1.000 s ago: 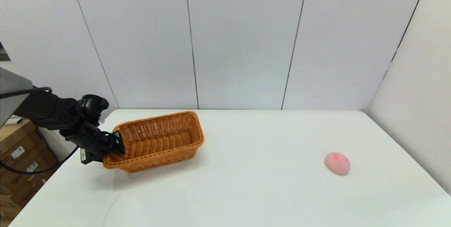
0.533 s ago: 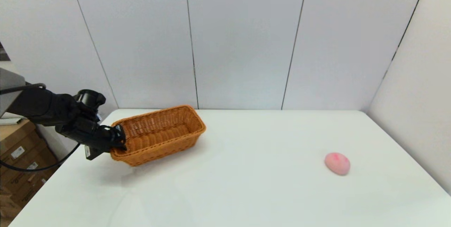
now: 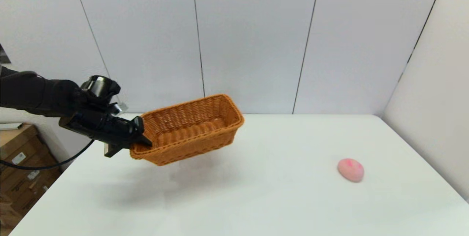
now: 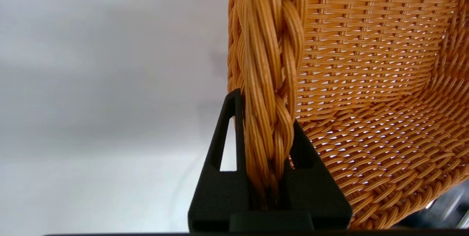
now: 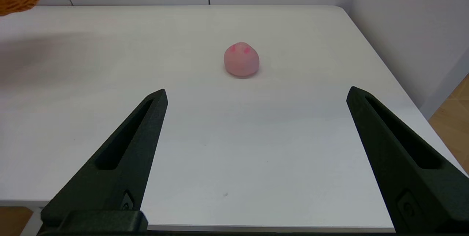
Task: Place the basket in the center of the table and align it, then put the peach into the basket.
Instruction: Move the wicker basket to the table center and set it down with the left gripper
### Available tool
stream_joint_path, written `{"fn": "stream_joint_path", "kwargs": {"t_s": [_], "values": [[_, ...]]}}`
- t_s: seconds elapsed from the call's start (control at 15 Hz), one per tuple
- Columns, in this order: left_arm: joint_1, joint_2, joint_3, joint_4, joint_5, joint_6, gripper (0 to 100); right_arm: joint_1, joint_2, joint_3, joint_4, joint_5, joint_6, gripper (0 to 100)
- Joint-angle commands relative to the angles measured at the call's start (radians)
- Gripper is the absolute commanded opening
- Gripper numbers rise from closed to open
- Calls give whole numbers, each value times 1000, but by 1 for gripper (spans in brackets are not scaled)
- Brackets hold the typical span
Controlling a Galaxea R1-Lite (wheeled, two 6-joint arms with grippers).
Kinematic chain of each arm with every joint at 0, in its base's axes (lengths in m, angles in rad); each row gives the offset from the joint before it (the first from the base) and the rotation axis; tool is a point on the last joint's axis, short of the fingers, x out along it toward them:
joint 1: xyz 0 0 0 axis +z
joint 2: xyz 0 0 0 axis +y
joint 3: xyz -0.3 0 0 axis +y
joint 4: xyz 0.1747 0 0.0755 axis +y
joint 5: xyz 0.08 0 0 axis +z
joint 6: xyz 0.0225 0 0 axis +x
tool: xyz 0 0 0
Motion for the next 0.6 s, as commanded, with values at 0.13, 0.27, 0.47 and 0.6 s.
{"fn": "stream_joint_path", "kwargs": {"t_s": [0.13, 0.27, 0.47, 0.6], "values": [[-305, 28, -94, 33, 23, -5, 0, 1, 0, 1, -1, -1, 0, 100], [-378, 128, -145, 33, 117, -3, 0, -1, 0, 1, -1, -1, 0, 100], [-423, 220, -172, 33, 152, -3, 0, 1, 0, 1, -1, -1, 0, 100], [-420, 254, -182, 33, 152, -8, 0, -1, 0, 1, -1, -1, 0, 100]]}}
